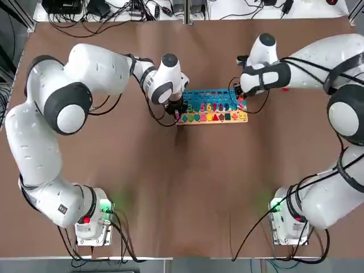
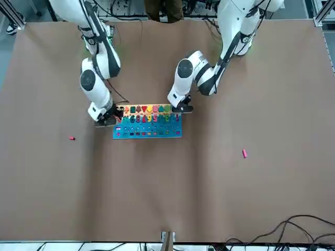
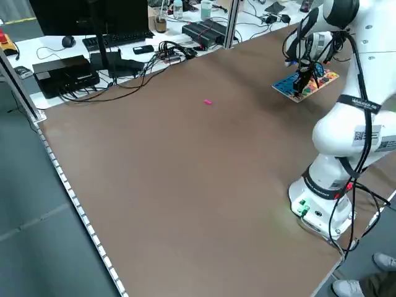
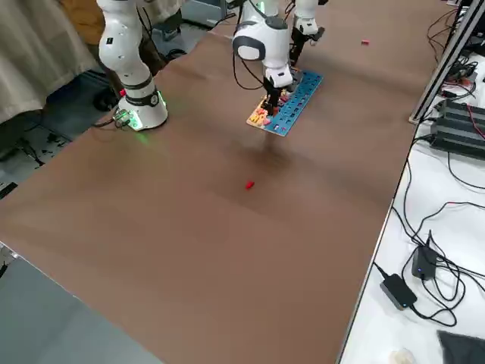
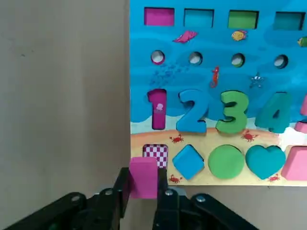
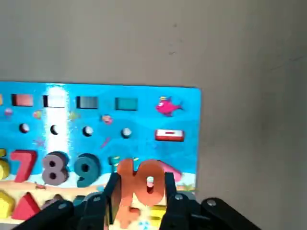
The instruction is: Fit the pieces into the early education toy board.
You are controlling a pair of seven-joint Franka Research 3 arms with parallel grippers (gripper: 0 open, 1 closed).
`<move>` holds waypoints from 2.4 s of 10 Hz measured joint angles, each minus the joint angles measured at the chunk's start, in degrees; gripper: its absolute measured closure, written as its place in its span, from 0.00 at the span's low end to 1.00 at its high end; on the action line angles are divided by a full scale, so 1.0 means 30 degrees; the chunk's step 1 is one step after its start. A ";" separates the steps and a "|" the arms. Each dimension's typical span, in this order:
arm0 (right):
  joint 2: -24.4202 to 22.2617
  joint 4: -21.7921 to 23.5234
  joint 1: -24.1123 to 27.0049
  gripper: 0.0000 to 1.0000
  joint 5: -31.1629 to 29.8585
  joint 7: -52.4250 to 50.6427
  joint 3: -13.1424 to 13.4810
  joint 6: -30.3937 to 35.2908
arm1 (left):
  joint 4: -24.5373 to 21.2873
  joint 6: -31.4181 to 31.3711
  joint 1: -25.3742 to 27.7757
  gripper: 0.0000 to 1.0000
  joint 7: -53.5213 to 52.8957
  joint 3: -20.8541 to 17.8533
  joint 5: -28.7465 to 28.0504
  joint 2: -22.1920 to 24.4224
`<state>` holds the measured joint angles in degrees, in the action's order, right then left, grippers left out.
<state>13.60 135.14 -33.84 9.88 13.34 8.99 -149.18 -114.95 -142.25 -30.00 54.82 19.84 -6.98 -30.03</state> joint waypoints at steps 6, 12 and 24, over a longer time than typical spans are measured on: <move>0.1589 0.0114 -0.0843 0.59 0.0053 0.0816 0.0032 -0.1745 | 0.0548 -0.0238 -0.0264 0.74 0.0003 -0.0068 -0.0063 -0.0893; 0.1838 0.0114 -0.1246 0.59 0.0056 0.1039 0.0037 -0.2052 | 0.1287 -0.0241 -0.0264 0.74 0.0003 -0.0158 -0.0304 -0.1397; 0.2049 0.0153 -0.1323 0.59 0.0074 0.1089 0.0149 -0.2210 | 0.1448 0.0634 -0.0465 0.74 0.0755 -0.0175 -0.0327 -0.1464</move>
<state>19.74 135.59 -37.81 10.11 16.61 9.44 -155.81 -110.61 -140.35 -31.39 57.09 19.31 -7.96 -34.42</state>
